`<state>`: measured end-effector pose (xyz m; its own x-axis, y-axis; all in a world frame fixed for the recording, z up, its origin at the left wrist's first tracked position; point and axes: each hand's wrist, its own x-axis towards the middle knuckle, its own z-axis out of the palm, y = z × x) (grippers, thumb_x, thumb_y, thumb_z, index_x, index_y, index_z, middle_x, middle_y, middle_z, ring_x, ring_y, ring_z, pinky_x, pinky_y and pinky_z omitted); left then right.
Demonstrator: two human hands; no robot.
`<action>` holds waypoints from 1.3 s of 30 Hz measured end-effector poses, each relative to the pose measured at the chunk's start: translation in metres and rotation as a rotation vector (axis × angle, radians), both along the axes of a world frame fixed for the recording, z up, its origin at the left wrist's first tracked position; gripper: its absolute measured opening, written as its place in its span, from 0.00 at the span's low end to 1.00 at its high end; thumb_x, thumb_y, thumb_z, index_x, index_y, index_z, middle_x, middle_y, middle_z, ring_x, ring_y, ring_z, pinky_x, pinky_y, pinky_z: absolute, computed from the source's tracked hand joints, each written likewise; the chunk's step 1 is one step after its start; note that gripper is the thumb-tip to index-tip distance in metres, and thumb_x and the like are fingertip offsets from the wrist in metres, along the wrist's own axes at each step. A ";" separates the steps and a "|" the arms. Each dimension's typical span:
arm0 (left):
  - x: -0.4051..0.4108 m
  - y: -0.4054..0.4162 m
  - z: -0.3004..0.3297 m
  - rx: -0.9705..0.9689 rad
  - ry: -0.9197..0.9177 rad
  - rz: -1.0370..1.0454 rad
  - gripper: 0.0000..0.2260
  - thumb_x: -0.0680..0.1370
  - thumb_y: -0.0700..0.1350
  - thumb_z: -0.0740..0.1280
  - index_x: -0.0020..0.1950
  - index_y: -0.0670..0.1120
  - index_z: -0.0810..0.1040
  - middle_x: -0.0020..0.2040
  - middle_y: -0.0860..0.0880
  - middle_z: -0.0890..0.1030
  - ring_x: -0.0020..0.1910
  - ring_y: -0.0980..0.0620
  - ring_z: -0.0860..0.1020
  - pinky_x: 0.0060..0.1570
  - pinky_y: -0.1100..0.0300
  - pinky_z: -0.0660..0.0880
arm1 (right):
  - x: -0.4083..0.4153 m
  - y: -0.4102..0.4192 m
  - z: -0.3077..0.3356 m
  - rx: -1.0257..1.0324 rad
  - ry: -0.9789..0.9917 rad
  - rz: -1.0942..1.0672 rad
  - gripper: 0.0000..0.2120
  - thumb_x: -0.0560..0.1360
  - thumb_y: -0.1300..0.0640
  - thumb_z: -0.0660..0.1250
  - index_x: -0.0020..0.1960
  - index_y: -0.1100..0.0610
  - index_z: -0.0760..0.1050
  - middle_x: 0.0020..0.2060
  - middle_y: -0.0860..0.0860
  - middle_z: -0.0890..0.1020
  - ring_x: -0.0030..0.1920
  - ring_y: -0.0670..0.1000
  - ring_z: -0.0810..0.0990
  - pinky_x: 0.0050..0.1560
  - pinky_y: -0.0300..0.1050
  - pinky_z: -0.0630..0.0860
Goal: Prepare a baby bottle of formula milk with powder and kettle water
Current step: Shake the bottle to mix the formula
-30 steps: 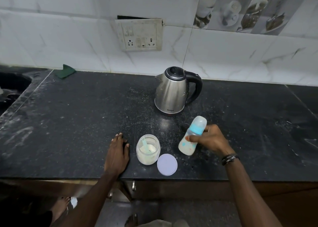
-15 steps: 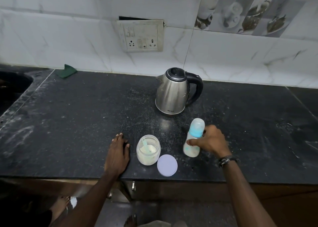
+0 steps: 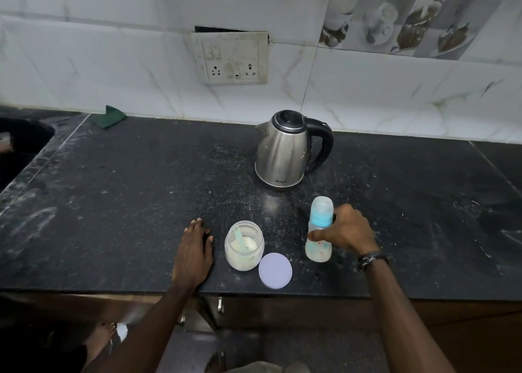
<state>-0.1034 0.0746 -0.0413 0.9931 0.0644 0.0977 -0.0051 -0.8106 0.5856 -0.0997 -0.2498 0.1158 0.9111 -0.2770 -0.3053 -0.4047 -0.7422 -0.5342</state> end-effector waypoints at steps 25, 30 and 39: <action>0.001 -0.001 0.000 0.003 -0.016 0.000 0.17 0.82 0.41 0.64 0.69 0.36 0.72 0.72 0.37 0.72 0.74 0.40 0.68 0.75 0.47 0.63 | -0.002 -0.012 -0.005 0.119 -0.085 0.052 0.17 0.60 0.50 0.82 0.46 0.52 0.83 0.41 0.47 0.86 0.42 0.51 0.85 0.42 0.47 0.81; 0.000 0.000 0.000 0.004 -0.032 0.002 0.16 0.81 0.41 0.64 0.68 0.35 0.73 0.73 0.37 0.71 0.74 0.40 0.67 0.75 0.48 0.61 | -0.002 -0.012 -0.001 0.040 -0.081 0.038 0.18 0.59 0.46 0.82 0.44 0.52 0.83 0.39 0.48 0.85 0.40 0.50 0.84 0.43 0.49 0.81; 0.001 0.001 -0.002 0.000 0.001 -0.001 0.17 0.82 0.43 0.63 0.69 0.36 0.72 0.75 0.39 0.68 0.76 0.42 0.65 0.76 0.48 0.61 | -0.002 -0.016 -0.002 0.178 -0.003 0.097 0.18 0.60 0.50 0.83 0.47 0.54 0.84 0.42 0.49 0.87 0.43 0.50 0.86 0.44 0.46 0.82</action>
<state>-0.1023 0.0756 -0.0437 0.9933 0.0634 0.0964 -0.0051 -0.8106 0.5856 -0.1019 -0.2656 0.1137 0.9319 -0.1298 -0.3386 -0.3339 -0.6711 -0.6619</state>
